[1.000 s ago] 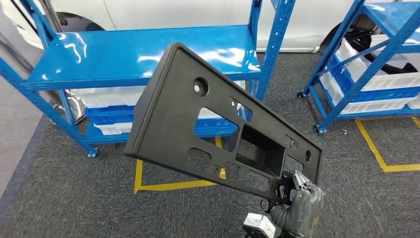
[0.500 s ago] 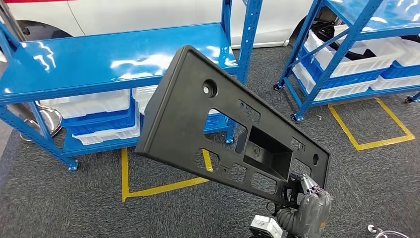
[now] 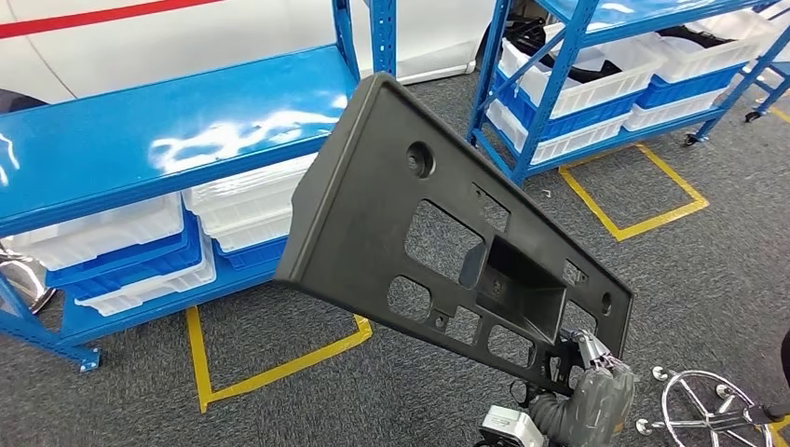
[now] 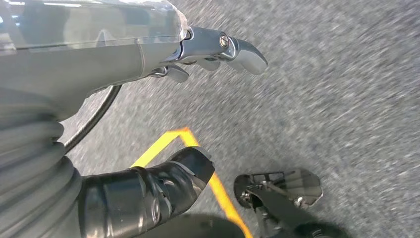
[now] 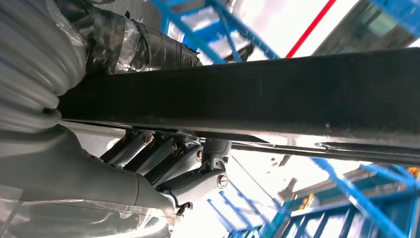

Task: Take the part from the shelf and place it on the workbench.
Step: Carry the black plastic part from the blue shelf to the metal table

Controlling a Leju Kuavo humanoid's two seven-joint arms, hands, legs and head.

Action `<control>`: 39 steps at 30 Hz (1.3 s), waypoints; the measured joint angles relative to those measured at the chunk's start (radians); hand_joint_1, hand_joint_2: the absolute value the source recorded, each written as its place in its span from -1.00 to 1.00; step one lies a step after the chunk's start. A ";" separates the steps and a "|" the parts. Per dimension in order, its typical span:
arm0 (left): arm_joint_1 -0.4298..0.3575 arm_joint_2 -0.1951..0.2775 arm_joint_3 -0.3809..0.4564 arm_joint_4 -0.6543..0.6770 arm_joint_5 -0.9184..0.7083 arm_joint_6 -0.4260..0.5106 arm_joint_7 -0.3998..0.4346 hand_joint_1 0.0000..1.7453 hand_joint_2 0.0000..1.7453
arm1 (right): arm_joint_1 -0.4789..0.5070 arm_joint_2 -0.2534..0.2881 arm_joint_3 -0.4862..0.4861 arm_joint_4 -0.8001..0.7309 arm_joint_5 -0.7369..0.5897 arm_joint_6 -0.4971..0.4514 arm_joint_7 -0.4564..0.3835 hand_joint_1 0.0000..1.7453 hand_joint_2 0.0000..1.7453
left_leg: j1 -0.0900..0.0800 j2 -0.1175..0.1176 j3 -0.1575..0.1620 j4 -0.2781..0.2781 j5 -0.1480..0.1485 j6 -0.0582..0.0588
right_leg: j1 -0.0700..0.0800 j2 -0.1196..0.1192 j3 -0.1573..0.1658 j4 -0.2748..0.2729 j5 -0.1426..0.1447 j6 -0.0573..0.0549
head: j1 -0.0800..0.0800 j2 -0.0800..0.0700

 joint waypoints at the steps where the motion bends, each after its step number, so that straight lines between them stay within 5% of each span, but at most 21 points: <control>1: 0.000 0.000 0.000 0.000 0.001 0.002 0.000 -1.00 1.00 | 0.002 0.003 -0.003 -0.004 -0.004 0.000 -0.006 1.00 1.00 | 0.001 -0.018 0.010 -0.030 0.005 0.002 | 0.000 0.010 -0.007 0.004 0.002 0.006 | 0.000 0.000; 4: -0.002 0.000 0.001 0.000 0.002 0.005 0.000 -1.00 1.00 | 0.013 0.011 -0.015 -0.016 -0.014 -0.001 -0.023 1.00 1.00 | 0.000 -0.004 0.014 -0.046 0.008 0.017 | -0.003 0.028 -0.021 0.005 0.011 0.027 | 0.000 0.000; 6: -0.001 0.000 0.002 0.000 0.002 0.005 0.000 -1.00 1.00 | 0.020 0.014 -0.024 -0.023 -0.019 -0.001 -0.031 1.00 1.00 | 0.002 0.021 0.015 -0.056 0.017 0.031 | -0.001 -0.012 -0.040 0.044 -0.014 0.037 | 0.002 0.000; 8: 0.001 -0.001 0.002 0.000 0.002 0.005 0.000 -1.00 1.00 | 0.022 0.017 -0.030 -0.028 -0.020 -0.002 -0.036 1.00 1.00 | 0.000 0.047 0.014 -0.059 0.020 0.038 | -0.002 -0.061 -0.087 0.154 -0.078 0.044 | 0.004 0.000; 10: 0.003 0.000 0.003 0.000 0.002 0.005 0.000 -1.00 1.00 | 0.027 0.019 -0.034 -0.029 -0.021 -0.002 -0.041 1.00 1.00 | -0.003 0.076 0.013 -0.058 0.020 0.039 | -0.005 -0.074 -0.131 0.258 -0.121 0.049 | 0.004 0.000; 11: 0.003 0.000 0.003 0.000 0.002 0.005 0.000 -1.00 1.00 | 0.029 0.020 -0.037 -0.029 -0.021 -0.002 -0.042 1.00 1.00 | -0.003 0.090 0.013 -0.058 0.019 0.039 | -0.007 -0.076 -0.132 0.269 -0.118 0.050 | 0.004 0.000; 13: 0.001 0.000 0.004 0.000 0.002 0.005 0.000 -1.00 1.00 | 0.033 0.020 -0.043 -0.031 -0.021 -0.002 -0.042 1.00 1.00 | -0.003 0.113 0.015 -0.058 0.018 0.037 | -0.008 -0.092 -0.076 0.179 -0.067 0.047 | 0.004 0.000; 16: -0.001 -0.001 0.005 0.000 0.002 0.005 -0.001 -1.00 1.00 | 0.034 0.021 -0.046 -0.037 -0.022 -0.002 -0.043 1.00 1.00 | -0.008 0.139 0.020 -0.057 0.012 0.026 | 0.004 -0.146 0.017 0.007 -0.020 0.030 | 0.003 0.000; 19: -0.002 -0.002 0.006 0.000 0.002 0.005 -0.001 -1.00 1.00 | 0.036 0.026 -0.047 -0.041 -0.022 -0.002 -0.043 1.00 1.00 | -0.010 0.161 0.025 -0.058 0.009 0.011 | 0.010 -0.130 0.019 -0.012 -0.016 0.014 | 0.003 0.000; 21: -0.003 -0.002 0.006 0.000 0.002 0.005 -0.002 -1.00 1.00 | 0.039 0.029 -0.049 -0.045 -0.022 -0.003 -0.043 1.00 1.00 | -0.008 0.134 0.018 -0.034 -0.015 0.002 | 0.005 -0.112 0.020 -0.021 -0.009 0.001 | 0.003 0.000; 23: -0.002 -0.002 0.007 0.000 0.002 0.005 -0.003 -1.00 1.00 | 0.040 0.034 -0.049 -0.049 -0.022 -0.004 -0.043 1.00 1.00 | -0.005 0.083 -0.024 0.065 -0.076 -0.004 | 0.002 -0.093 0.020 -0.026 -0.004 -0.009 | 0.003 0.000; 25: 0.001 -0.002 0.008 0.000 0.002 0.005 -0.003 -1.00 1.00 | 0.040 0.036 -0.050 -0.049 -0.022 -0.004 -0.043 1.00 1.00 | -0.005 0.064 -0.081 0.188 -0.126 -0.006 | 0.003 -0.069 0.017 -0.024 -0.003 -0.014 | 0.003 0.000; 26: 0.002 -0.002 0.009 0.000 0.002 0.005 -0.003 -1.00 1.00 | 0.041 0.037 -0.050 -0.049 -0.022 -0.005 -0.043 1.00 1.00 | -0.005 0.062 -0.096 0.217 -0.126 -0.007 | 0.004 -0.056 0.017 -0.022 -0.003 -0.014 | 0.003 0.000; 28: 0.003 -0.002 0.009 0.000 0.002 0.005 -0.003 -1.00 1.00 | 0.043 0.037 -0.052 -0.049 -0.022 -0.005 -0.043 1.00 1.00 | -0.005 0.056 -0.072 0.158 -0.070 -0.005 | 0.004 -0.029 0.016 -0.016 -0.003 -0.013 | 0.003 0.000; 30: 0.002 -0.002 0.011 0.000 0.001 0.005 -0.003 -1.00 1.00 | 0.043 0.039 -0.055 -0.049 -0.023 -0.005 -0.044 1.00 1.00 | -0.003 0.024 -0.017 0.028 -0.007 0.000 | 0.004 -0.005 0.013 -0.007 -0.006 -0.009 | 0.003 0.000; 32: 0.001 -0.002 0.014 0.000 0.001 0.006 -0.003 -1.00 1.00 | 0.043 0.042 -0.058 -0.050 -0.024 -0.005 -0.043 1.00 1.00 | -0.004 -0.005 0.010 -0.037 0.007 0.006 | 0.003 0.014 0.003 0.001 -0.005 0.001 | 0.003 0.000; 34: -0.002 -0.002 0.016 0.000 0.000 0.006 -0.003 -1.00 1.00 | 0.045 0.044 -0.061 -0.051 -0.027 -0.006 -0.043 1.00 1.00 | -0.005 0.002 0.012 -0.045 0.007 0.015 | 0.001 0.031 -0.006 0.001 0.000 0.013 | 0.003 0.000; 36: -0.003 -0.002 0.017 0.000 -0.001 0.006 -0.003 -1.00 1.00 | 0.048 0.044 -0.064 -0.054 -0.029 -0.006 -0.043 1.00 1.00 | -0.004 0.022 0.014 -0.055 0.015 0.029 | 0.003 0.000 -0.016 0.019 -0.012 0.022 | 0.004 0.000; 39: 0.000 -0.002 0.018 0.000 -0.001 0.006 -0.003 -1.00 1.00 | 0.047 0.044 -0.068 -0.057 -0.031 -0.007 -0.043 1.00 1.00 | -0.005 0.055 0.014 -0.061 0.020 0.041 | 0.001 -0.070 -0.078 0.159 -0.095 0.032 | 0.005 0.000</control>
